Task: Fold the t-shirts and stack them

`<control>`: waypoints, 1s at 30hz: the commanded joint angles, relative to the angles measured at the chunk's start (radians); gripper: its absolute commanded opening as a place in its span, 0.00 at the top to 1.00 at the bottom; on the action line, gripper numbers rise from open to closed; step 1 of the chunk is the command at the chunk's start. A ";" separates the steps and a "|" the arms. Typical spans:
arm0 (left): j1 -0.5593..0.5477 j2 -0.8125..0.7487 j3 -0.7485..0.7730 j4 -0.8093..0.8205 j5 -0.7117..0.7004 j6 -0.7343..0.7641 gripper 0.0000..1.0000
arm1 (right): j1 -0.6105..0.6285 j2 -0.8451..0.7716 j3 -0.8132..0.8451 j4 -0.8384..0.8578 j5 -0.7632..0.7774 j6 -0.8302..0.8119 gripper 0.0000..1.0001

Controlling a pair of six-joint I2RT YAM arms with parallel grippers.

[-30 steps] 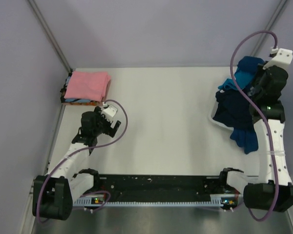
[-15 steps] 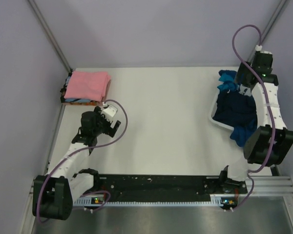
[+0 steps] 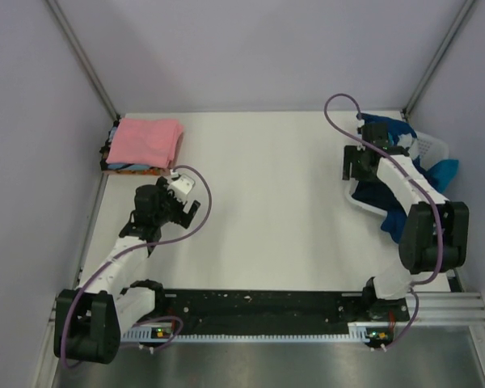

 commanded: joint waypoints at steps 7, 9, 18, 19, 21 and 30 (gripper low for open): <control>0.003 -0.003 0.014 0.022 0.005 0.004 0.01 | 0.064 0.041 -0.003 -0.151 0.061 0.004 0.71; 0.003 0.001 0.017 0.024 0.003 0.004 0.01 | 0.064 0.018 -0.029 -0.252 0.112 0.015 0.78; 0.003 0.015 0.029 0.015 -0.004 0.002 0.01 | 0.078 -0.007 -0.036 -0.533 0.126 0.057 0.94; 0.003 0.014 0.028 0.013 -0.004 0.002 0.01 | 0.078 0.001 -0.026 -0.544 0.127 0.056 0.86; 0.003 0.007 0.023 0.012 -0.004 0.004 0.01 | 0.080 0.016 -0.003 -0.567 0.100 0.047 0.58; 0.003 0.007 0.026 0.013 -0.012 0.010 0.01 | 0.023 -0.328 -0.040 -0.230 0.149 0.050 0.34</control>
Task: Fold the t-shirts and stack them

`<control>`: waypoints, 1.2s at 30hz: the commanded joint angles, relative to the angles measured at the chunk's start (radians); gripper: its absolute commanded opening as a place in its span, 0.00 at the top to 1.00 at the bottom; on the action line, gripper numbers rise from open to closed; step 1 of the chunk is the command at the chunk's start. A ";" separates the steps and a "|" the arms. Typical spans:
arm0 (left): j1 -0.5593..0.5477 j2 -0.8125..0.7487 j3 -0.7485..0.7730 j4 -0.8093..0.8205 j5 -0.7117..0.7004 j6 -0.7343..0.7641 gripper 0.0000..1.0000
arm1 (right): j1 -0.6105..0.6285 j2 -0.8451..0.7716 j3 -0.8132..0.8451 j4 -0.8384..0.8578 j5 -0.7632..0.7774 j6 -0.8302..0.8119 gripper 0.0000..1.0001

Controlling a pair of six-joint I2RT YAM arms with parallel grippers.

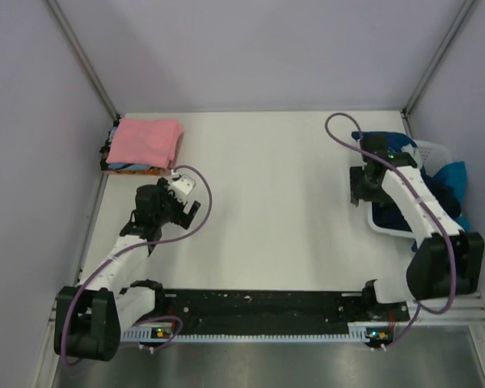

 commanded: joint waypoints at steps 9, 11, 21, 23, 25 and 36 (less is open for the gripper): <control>0.005 -0.030 0.012 0.025 -0.027 0.011 0.01 | -0.440 -0.299 -0.146 0.583 -0.181 0.207 0.30; 0.005 -0.028 0.013 0.023 -0.019 0.011 0.01 | -0.463 -0.221 -0.113 0.597 -0.189 0.222 0.28; 0.007 -0.019 0.021 0.017 -0.025 0.007 0.01 | -0.500 0.012 -0.063 0.634 -0.203 0.270 0.87; 0.007 -0.014 0.024 0.017 -0.031 0.002 0.01 | -0.498 -0.032 -0.082 0.655 -0.173 0.269 1.00; 0.007 -0.010 0.027 0.016 -0.031 0.001 0.01 | -0.497 -0.093 -0.090 0.658 -0.132 0.252 1.00; 0.007 -0.001 0.332 -0.116 -0.056 0.079 0.01 | -0.498 -0.446 0.132 0.614 0.074 0.152 1.00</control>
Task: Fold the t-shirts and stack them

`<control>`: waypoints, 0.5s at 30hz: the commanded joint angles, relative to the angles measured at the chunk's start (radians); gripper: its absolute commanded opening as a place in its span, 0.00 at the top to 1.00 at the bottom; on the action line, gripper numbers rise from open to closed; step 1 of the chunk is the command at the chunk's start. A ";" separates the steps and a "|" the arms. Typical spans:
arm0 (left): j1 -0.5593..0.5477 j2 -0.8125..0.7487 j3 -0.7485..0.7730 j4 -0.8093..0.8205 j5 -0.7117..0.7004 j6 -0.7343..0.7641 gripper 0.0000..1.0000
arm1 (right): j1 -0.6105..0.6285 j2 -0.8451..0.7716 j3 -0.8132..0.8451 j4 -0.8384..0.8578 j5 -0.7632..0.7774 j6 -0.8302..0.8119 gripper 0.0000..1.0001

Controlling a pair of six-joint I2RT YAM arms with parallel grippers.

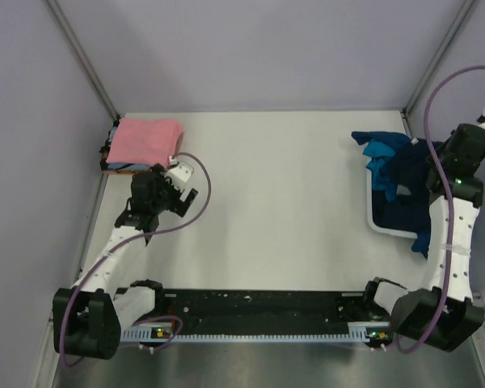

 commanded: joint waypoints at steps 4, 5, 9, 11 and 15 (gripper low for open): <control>0.004 0.039 0.448 -0.164 0.047 -0.042 0.01 | -0.009 -0.150 0.310 0.034 0.111 -0.089 1.00; 0.004 0.042 0.474 -0.171 0.058 -0.057 0.01 | -0.008 -0.164 0.341 0.039 0.110 -0.098 1.00; 0.004 0.042 0.499 -0.166 0.061 -0.092 0.01 | -0.009 -0.204 0.396 0.119 0.076 -0.149 1.00; 0.004 0.034 0.491 -0.161 0.052 -0.095 0.01 | -0.008 -0.194 0.415 0.137 0.048 -0.174 1.00; 0.004 0.020 0.480 -0.171 0.034 -0.088 0.01 | -0.009 -0.141 0.516 0.096 -0.069 -0.162 1.00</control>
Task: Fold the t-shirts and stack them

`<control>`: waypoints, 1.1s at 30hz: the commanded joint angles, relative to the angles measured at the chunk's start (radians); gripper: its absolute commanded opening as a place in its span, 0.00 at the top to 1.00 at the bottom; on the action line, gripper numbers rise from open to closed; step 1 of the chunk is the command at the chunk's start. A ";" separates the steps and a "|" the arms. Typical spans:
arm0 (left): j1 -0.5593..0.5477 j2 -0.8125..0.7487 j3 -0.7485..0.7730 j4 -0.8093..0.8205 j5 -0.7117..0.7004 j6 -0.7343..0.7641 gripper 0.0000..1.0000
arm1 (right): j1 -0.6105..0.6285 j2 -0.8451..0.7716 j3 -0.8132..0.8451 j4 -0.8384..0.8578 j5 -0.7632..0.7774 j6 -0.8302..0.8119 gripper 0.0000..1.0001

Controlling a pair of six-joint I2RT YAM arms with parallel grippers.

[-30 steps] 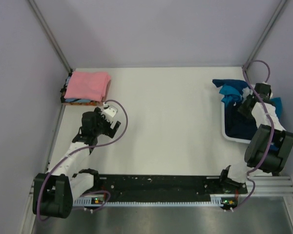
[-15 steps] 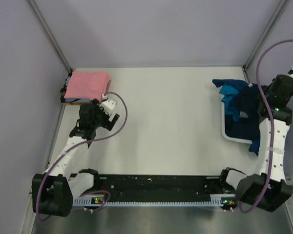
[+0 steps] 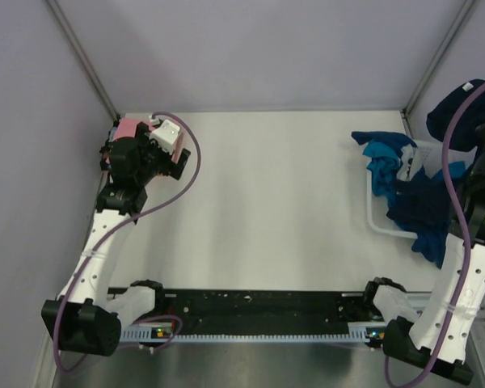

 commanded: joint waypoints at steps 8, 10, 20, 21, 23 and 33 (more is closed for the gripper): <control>0.004 -0.037 -0.022 -0.024 -0.008 -0.025 0.01 | -0.008 0.029 0.192 0.190 -0.525 0.021 1.00; 0.004 -0.031 -0.027 -0.018 -0.002 -0.039 0.01 | 0.006 0.049 0.203 0.186 -0.717 0.070 1.00; 0.013 0.018 0.012 -0.016 -0.233 -0.072 0.01 | 0.860 0.259 0.287 0.074 -0.778 -0.072 1.00; 0.018 0.027 0.024 -0.023 -0.244 -0.080 0.01 | 0.932 0.294 0.334 0.059 -0.765 -0.107 1.00; 0.041 0.044 0.038 -0.033 -0.286 -0.101 0.01 | 1.026 0.380 0.445 0.075 -0.806 -0.117 1.00; 0.163 0.092 0.059 -0.033 -0.293 -0.143 0.01 | 1.039 0.465 0.332 0.318 -0.707 0.071 1.00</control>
